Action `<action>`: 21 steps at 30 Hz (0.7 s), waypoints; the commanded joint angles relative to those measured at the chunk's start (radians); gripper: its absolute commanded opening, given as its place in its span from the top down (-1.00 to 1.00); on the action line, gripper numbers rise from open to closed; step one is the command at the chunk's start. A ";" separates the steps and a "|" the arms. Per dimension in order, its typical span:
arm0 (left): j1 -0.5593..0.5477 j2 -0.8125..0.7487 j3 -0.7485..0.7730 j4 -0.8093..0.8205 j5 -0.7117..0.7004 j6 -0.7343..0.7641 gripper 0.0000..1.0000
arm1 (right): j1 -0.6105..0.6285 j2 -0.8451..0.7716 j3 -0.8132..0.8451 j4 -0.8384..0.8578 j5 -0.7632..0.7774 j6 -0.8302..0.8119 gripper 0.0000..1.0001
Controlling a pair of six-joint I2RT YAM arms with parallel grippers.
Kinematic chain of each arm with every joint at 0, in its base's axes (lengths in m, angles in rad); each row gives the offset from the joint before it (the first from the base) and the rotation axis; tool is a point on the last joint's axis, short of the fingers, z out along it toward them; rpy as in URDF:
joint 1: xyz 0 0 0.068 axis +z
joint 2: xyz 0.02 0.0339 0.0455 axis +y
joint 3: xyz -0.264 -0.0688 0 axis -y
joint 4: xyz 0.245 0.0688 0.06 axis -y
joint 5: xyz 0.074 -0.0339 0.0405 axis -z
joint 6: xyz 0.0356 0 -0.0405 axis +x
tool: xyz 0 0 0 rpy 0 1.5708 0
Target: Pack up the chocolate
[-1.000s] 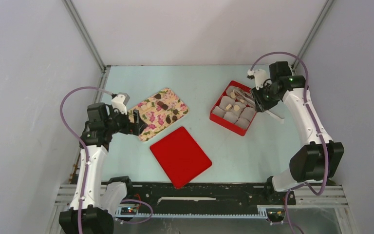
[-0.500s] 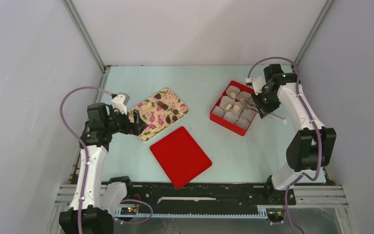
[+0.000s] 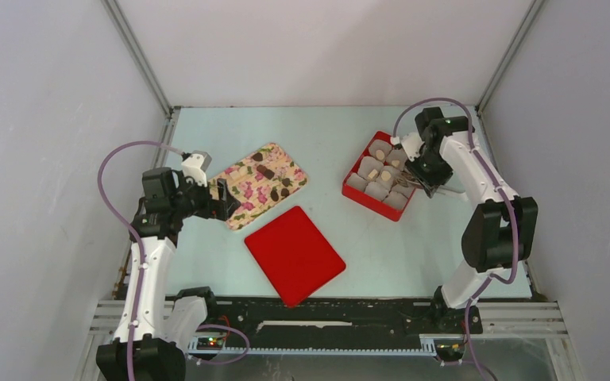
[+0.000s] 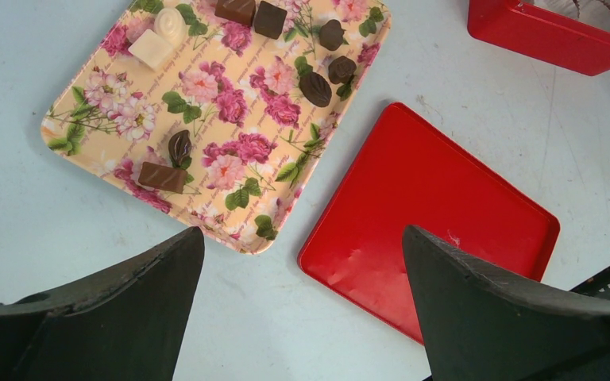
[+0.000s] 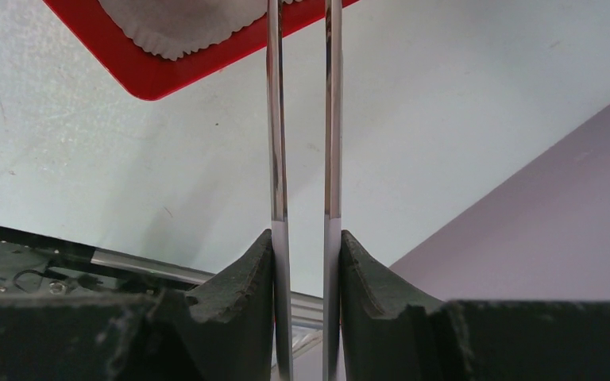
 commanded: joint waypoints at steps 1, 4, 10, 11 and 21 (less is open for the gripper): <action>0.006 -0.010 -0.019 0.027 0.020 -0.001 -0.97 | 0.013 -0.017 0.015 -0.008 0.087 -0.028 0.55; 0.006 -0.006 -0.019 0.030 0.022 -0.003 -0.97 | 0.013 -0.035 0.007 0.004 0.108 -0.039 0.55; 0.006 0.006 -0.016 0.037 0.024 -0.007 -0.97 | 0.025 -0.044 -0.009 0.002 0.129 -0.056 0.55; 0.005 0.006 -0.016 0.036 0.024 -0.007 -0.97 | 0.028 -0.049 -0.014 0.005 0.133 -0.059 0.55; 0.006 0.014 -0.015 0.038 0.026 -0.010 -0.97 | 0.048 -0.030 -0.026 -0.002 0.153 -0.083 0.50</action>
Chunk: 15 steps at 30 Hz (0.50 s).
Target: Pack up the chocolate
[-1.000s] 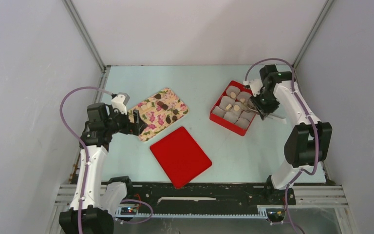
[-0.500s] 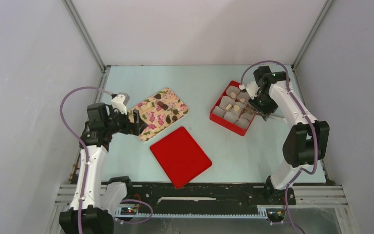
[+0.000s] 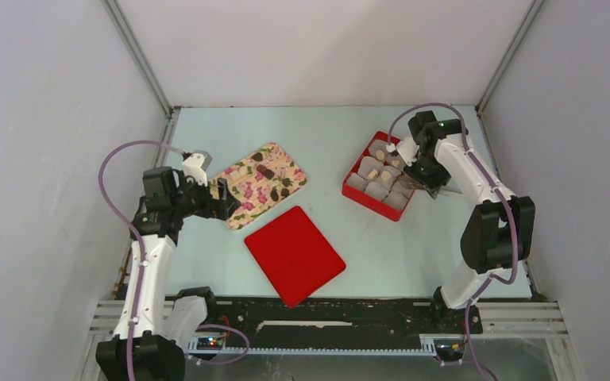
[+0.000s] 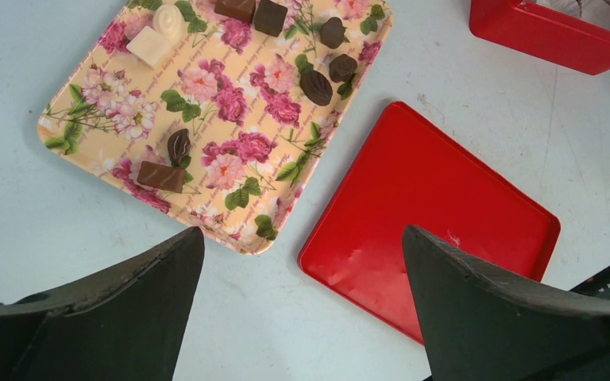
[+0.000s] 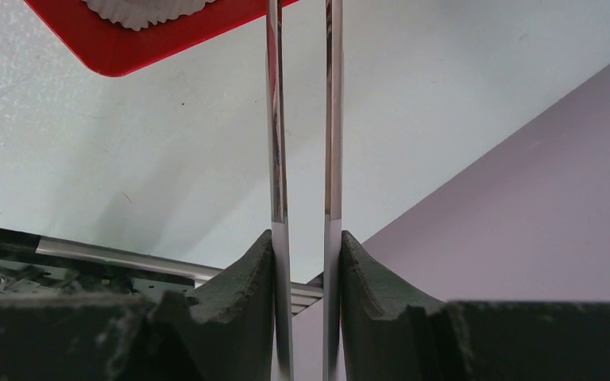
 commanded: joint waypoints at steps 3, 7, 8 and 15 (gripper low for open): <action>0.006 -0.001 -0.015 0.034 0.023 -0.007 -0.97 | 0.017 -0.015 0.006 -0.001 0.053 -0.019 0.46; 0.006 -0.005 -0.018 0.032 0.020 -0.005 -0.97 | 0.020 -0.006 0.010 0.007 0.074 -0.021 0.36; 0.006 -0.006 -0.019 0.033 0.020 -0.004 -0.97 | 0.020 -0.003 0.012 0.010 0.076 -0.021 0.33; 0.006 -0.007 -0.019 0.033 0.019 -0.003 -0.97 | 0.033 0.012 0.024 0.012 0.082 -0.019 0.23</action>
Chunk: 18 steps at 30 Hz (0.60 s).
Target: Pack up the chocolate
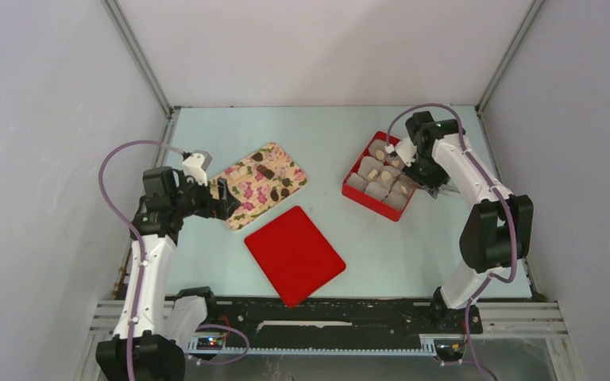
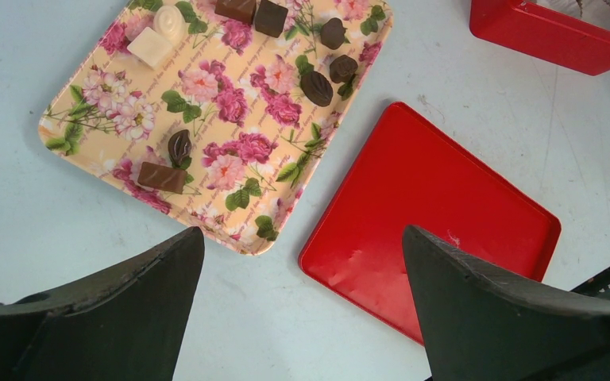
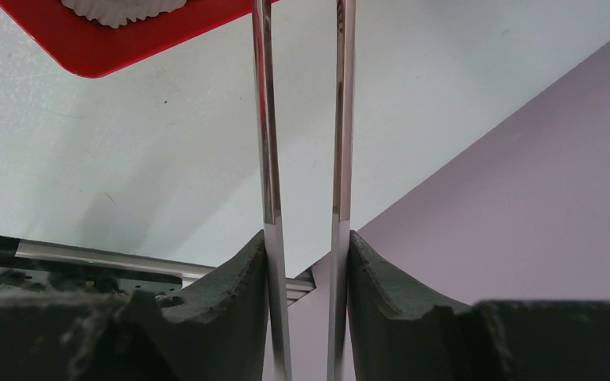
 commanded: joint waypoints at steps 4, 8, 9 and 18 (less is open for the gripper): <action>0.006 -0.011 -0.021 0.030 0.017 -0.001 -0.97 | 0.014 0.004 0.032 0.008 0.033 -0.014 0.23; 0.006 -0.011 -0.022 0.030 0.017 -0.001 -0.97 | 0.015 -0.015 0.058 0.015 0.022 -0.009 0.22; 0.006 -0.010 -0.022 0.029 0.017 -0.002 -0.97 | 0.015 -0.022 0.069 0.015 0.011 -0.006 0.22; -0.014 0.014 -0.009 0.012 0.022 0.020 -0.97 | 0.016 -0.076 0.124 -0.006 -0.115 0.026 0.22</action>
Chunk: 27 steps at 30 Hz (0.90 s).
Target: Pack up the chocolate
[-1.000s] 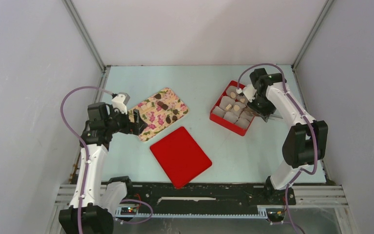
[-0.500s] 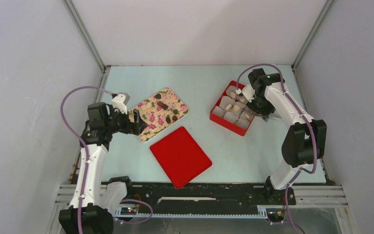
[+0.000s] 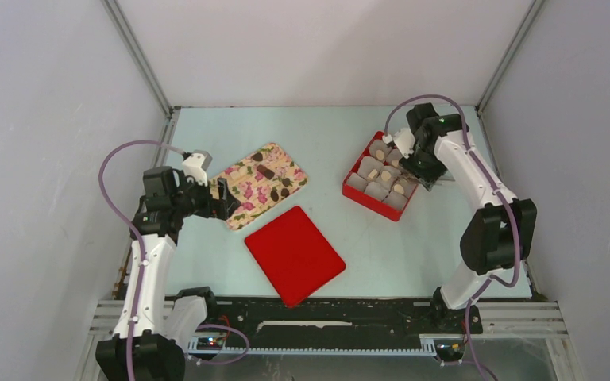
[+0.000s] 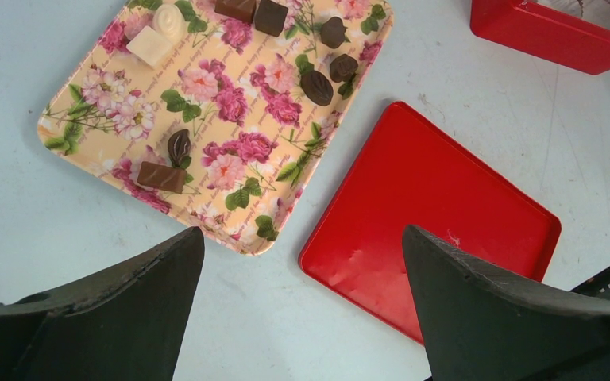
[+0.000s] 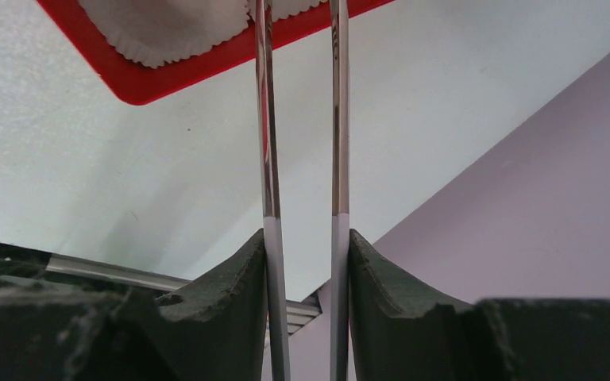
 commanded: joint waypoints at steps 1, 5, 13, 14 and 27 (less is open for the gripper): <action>-0.038 0.020 -0.002 0.000 0.006 0.037 -0.97 | 0.004 -0.082 0.057 -0.010 -0.078 0.019 0.22; -0.143 0.059 0.026 -0.026 -0.082 0.078 -0.97 | 0.002 -0.118 0.058 0.000 -0.159 0.030 0.23; -0.503 0.289 0.233 -0.027 -0.250 0.090 -0.97 | -0.062 -0.225 -0.021 0.060 -0.339 0.068 0.28; -0.547 0.328 0.271 -0.017 -0.266 0.082 -0.97 | -0.071 -0.239 -0.040 0.067 -0.350 0.073 0.29; -0.790 1.016 0.856 0.275 -0.379 -0.456 -0.70 | -0.336 -0.422 -0.199 0.173 -0.501 0.179 0.29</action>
